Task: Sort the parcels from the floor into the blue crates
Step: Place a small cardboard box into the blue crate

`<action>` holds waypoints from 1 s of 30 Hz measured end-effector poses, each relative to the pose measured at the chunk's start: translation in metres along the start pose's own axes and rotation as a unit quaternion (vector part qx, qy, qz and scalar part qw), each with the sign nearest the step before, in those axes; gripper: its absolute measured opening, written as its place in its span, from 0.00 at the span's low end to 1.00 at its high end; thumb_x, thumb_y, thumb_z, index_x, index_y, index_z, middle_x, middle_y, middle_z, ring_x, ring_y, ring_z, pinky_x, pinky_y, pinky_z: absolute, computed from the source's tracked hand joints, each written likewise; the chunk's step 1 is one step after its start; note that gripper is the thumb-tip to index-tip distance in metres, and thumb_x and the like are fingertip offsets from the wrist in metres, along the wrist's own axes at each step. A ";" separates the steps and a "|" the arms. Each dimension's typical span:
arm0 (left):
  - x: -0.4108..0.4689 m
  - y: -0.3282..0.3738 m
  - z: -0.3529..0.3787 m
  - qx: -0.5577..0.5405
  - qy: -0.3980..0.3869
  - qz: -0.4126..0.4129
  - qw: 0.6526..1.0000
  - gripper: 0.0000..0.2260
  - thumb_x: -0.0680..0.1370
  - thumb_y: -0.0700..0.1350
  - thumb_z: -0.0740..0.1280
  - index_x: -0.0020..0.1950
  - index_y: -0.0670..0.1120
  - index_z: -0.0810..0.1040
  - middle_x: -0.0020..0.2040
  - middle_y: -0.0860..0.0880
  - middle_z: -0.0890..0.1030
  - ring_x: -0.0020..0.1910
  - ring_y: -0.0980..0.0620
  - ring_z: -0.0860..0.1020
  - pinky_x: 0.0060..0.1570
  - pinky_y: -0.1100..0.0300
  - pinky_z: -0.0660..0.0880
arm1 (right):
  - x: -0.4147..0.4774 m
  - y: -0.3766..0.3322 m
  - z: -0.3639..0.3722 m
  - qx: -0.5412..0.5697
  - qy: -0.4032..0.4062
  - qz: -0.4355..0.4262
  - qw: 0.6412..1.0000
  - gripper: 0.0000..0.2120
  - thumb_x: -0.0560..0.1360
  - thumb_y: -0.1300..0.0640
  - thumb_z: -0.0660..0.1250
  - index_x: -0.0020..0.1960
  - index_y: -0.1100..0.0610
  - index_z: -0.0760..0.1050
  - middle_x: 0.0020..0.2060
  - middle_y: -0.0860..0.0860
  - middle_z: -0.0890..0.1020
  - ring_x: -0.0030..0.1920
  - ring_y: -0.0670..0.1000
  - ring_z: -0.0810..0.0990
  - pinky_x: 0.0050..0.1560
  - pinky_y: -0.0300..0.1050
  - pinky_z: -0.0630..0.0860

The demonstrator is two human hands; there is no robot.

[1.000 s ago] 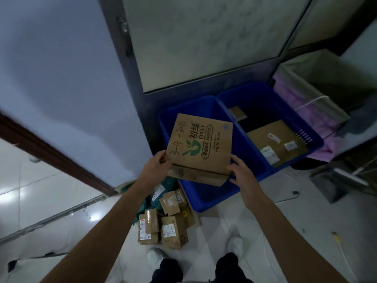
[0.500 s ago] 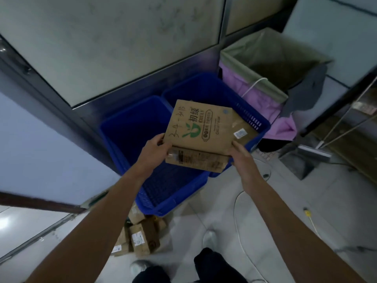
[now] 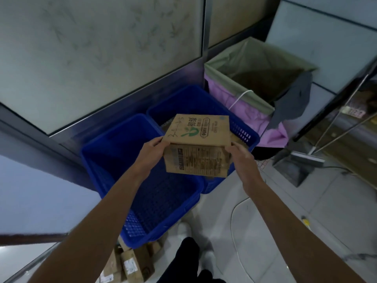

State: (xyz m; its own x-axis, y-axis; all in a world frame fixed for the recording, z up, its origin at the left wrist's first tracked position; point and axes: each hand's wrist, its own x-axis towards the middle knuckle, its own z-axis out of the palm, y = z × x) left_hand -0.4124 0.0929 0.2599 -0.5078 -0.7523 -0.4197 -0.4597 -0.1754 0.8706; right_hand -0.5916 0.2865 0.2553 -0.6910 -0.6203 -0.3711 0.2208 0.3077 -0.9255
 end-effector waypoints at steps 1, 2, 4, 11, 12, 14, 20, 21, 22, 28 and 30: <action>0.010 0.003 -0.001 -0.009 -0.006 -0.001 1.000 0.12 0.83 0.50 0.62 0.64 0.54 0.79 0.54 0.58 0.81 0.50 0.60 0.78 0.42 0.65 0.69 | 0.008 -0.007 0.001 -0.003 -0.002 -0.006 1.000 0.09 0.82 0.57 0.62 0.54 0.46 0.80 0.44 0.40 0.83 0.41 0.35 0.82 0.33 0.25 0.72; 0.019 0.007 -0.003 -0.019 -0.013 -0.001 1.000 0.12 0.83 0.50 0.62 0.65 0.54 0.79 0.55 0.58 0.81 0.53 0.59 0.78 0.44 0.64 0.70 | 0.017 -0.013 0.003 -0.004 -0.009 -0.013 1.000 0.11 0.82 0.57 0.62 0.56 0.45 0.80 0.44 0.40 0.85 0.45 0.38 0.83 0.36 0.26 0.73; 0.038 0.015 -0.004 -0.045 -0.027 -0.001 0.999 0.12 0.83 0.50 0.64 0.64 0.55 0.79 0.56 0.56 0.82 0.56 0.57 0.78 0.50 0.62 0.73 | 0.035 -0.026 0.006 -0.018 -0.022 -0.026 0.999 0.12 0.83 0.57 0.61 0.58 0.43 0.80 0.47 0.39 0.85 0.49 0.40 0.83 0.40 0.28 0.75; 0.084 0.015 0.026 -0.077 -0.021 -0.039 0.996 0.10 0.80 0.49 0.69 0.59 0.49 0.76 0.52 0.55 0.80 0.49 0.59 0.78 0.41 0.66 0.72 | 0.088 -0.025 0.004 -0.059 0.014 0.002 0.998 0.31 0.73 0.39 0.69 0.72 0.49 0.70 0.62 0.48 0.80 0.60 0.50 0.81 0.58 0.52 0.80; 0.087 0.014 0.031 -0.082 -0.024 -0.051 0.995 0.08 0.80 0.49 0.69 0.57 0.50 0.79 0.53 0.54 0.81 0.50 0.58 0.79 0.41 0.65 0.74 | 0.094 -0.024 0.003 -0.065 0.022 0.007 0.998 0.30 0.74 0.40 0.70 0.71 0.51 0.70 0.61 0.49 0.81 0.58 0.50 0.82 0.55 0.49 0.80; 0.095 0.010 0.035 -0.083 -0.045 -0.059 0.994 0.05 0.81 0.49 0.68 0.55 0.56 0.79 0.56 0.54 0.82 0.52 0.58 0.79 0.46 0.63 0.76 | 0.106 -0.022 0.002 -0.064 0.035 0.018 0.997 0.26 0.77 0.46 0.69 0.71 0.53 0.68 0.60 0.50 0.81 0.56 0.49 0.82 0.51 0.44 0.79; 0.123 0.001 0.050 -0.081 -0.130 -0.046 0.987 0.24 0.76 0.45 0.75 0.59 0.68 0.68 0.50 0.69 0.79 0.51 0.68 0.79 0.48 0.67 0.78 | 0.159 -0.016 -0.008 -0.075 -0.007 0.040 0.996 0.22 0.79 0.54 0.69 0.71 0.48 0.67 0.62 0.48 0.80 0.61 0.49 0.80 0.62 0.50 0.77; 0.130 -0.004 0.055 -0.074 -0.136 -0.034 0.987 0.28 0.74 0.43 0.77 0.62 0.68 0.67 0.51 0.68 0.80 0.52 0.69 0.80 0.48 0.67 0.78 | 0.172 -0.017 -0.010 -0.094 -0.018 0.031 0.995 0.24 0.79 0.53 0.69 0.73 0.47 0.66 0.63 0.47 0.79 0.62 0.49 0.78 0.64 0.52 0.76; 0.136 -0.008 0.061 -0.065 -0.129 -0.022 0.989 0.33 0.72 0.42 0.78 0.66 0.67 0.65 0.55 0.67 0.81 0.55 0.67 0.79 0.50 0.65 0.79 | 0.185 -0.018 -0.013 -0.111 -0.031 0.025 0.993 0.27 0.79 0.52 0.69 0.75 0.46 0.64 0.65 0.46 0.78 0.63 0.49 0.77 0.65 0.53 0.75; 0.170 -0.008 0.112 -0.022 0.008 -0.053 0.998 0.33 0.73 0.44 0.78 0.71 0.61 0.65 0.59 0.65 0.77 0.55 0.70 0.77 0.54 0.67 0.77 | 0.274 -0.036 -0.031 -0.188 -0.095 0.001 0.977 0.38 0.78 0.49 0.71 0.80 0.54 0.55 0.66 0.48 0.73 0.64 0.48 0.74 0.59 0.44 0.73; 0.183 -0.005 0.128 -0.030 0.042 -0.105 0.993 0.34 0.69 0.52 0.80 0.72 0.54 0.70 0.62 0.57 0.80 0.57 0.61 0.79 0.57 0.58 0.79 | 0.302 -0.043 -0.040 -0.187 -0.100 0.018 0.977 0.35 0.78 0.48 0.70 0.79 0.55 0.59 0.65 0.48 0.73 0.61 0.47 0.75 0.53 0.38 0.72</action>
State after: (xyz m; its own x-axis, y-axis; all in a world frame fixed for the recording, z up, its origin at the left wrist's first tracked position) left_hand -0.5962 0.0380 0.1456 -0.3416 -0.7455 -0.5722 -0.5027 -0.3695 0.7815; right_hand -0.8375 0.1150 0.1860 -0.5305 -0.7221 -0.4441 -0.0509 0.5500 -0.8336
